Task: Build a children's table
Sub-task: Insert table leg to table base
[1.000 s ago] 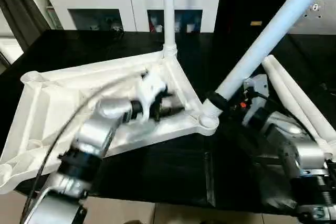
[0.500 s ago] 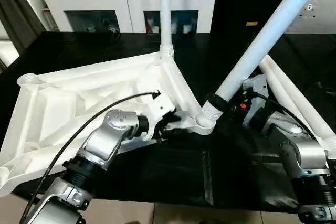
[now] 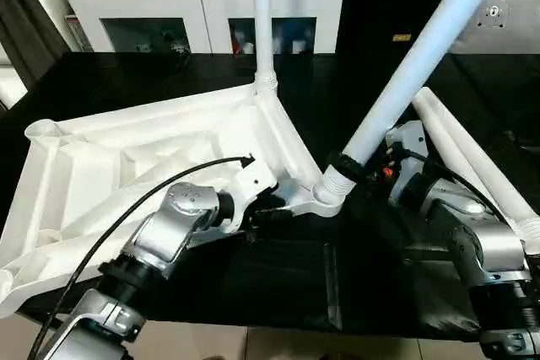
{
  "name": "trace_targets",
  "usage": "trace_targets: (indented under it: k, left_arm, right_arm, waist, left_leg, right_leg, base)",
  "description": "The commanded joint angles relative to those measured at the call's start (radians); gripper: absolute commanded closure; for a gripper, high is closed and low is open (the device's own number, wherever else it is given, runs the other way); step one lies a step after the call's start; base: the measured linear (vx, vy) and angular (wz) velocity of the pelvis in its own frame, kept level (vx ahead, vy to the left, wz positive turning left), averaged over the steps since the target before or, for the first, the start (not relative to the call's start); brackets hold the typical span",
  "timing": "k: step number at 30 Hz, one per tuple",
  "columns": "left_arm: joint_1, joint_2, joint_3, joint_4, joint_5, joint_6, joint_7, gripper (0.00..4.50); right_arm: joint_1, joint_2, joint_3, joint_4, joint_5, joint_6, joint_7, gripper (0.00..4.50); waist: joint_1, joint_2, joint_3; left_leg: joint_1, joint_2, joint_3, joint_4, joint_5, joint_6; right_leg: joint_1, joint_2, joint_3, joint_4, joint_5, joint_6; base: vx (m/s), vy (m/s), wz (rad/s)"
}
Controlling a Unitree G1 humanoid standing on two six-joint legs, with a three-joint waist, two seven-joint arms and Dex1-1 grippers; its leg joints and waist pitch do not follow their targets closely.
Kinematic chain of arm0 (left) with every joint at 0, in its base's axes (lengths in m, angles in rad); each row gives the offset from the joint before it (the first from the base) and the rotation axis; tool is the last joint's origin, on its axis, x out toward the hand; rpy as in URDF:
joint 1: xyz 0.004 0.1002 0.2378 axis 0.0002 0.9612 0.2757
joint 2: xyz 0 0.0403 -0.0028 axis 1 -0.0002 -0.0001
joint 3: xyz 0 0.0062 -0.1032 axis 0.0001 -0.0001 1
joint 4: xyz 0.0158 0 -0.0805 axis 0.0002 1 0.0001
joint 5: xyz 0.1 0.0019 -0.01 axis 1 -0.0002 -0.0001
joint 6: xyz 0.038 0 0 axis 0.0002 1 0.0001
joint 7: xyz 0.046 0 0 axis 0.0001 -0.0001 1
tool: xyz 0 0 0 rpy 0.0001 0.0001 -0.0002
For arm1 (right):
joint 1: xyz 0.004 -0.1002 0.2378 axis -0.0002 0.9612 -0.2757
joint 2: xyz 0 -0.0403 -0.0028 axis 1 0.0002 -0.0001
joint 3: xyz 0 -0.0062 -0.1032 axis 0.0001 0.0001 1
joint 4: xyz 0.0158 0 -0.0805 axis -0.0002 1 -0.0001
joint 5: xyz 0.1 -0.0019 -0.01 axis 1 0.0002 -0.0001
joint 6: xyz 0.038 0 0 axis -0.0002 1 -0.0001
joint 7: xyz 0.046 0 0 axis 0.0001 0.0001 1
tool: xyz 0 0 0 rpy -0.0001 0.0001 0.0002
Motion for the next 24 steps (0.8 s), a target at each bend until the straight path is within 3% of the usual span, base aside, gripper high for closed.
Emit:
trace_targets:
  k: [1,9,16,24]
  left_arm:
    - [-0.002,0.021,-0.017,0.012,0.024,0.004,-0.012,3.68]
    - [-0.011,0.031,-0.021,0.030,0.037,-0.015,-0.026,4.45]
    - [-0.013,0.036,-0.023,0.042,0.026,-0.072,-0.071,4.50]
    - [-0.004,0.029,-0.015,0.046,0.018,-0.162,-0.100,4.50]
  right_arm:
    - [-0.009,-0.012,0.035,-0.012,-0.013,0.037,0.022,2.62]
    - [-0.047,-0.058,0.098,-0.013,-0.026,0.104,0.096,2.62]
    - [-0.113,-0.064,0.151,0.055,-0.057,0.116,0.136,2.62]
    - [-0.138,-0.051,0.170,0.104,-0.074,0.115,0.155,2.62]
  waist:
    - [0.002,-0.015,-0.061]
    - [-0.001,-0.017,-0.058]
    - [-0.001,-0.020,-0.061]
    - [0.001,-0.022,-0.060]
  left_leg:
    - [-0.004,0.053,-0.020,-0.074,-0.040,0.109]
    - [-0.002,0.051,-0.019,-0.075,-0.069,0.091]
    - [-0.002,0.053,-0.019,-0.073,-0.048,0.103]
    - [-0.003,0.053,-0.018,-0.074,-0.052,0.099]
  right_leg:
    - [0.068,-0.066,0.046,-0.069,-0.160,-0.223]
    - [0.069,-0.068,0.047,-0.075,-0.213,-0.212]
    - [0.069,-0.069,0.047,-0.069,-0.166,-0.235]
    - [0.070,-0.070,0.048,-0.070,-0.190,-0.225]
  base:
    - [0.000,0.000,0.00]
    - [0.000,0.000,0.00]
    - [0.000,0.000,0.00]
    - [0.000,0.000,0.00]
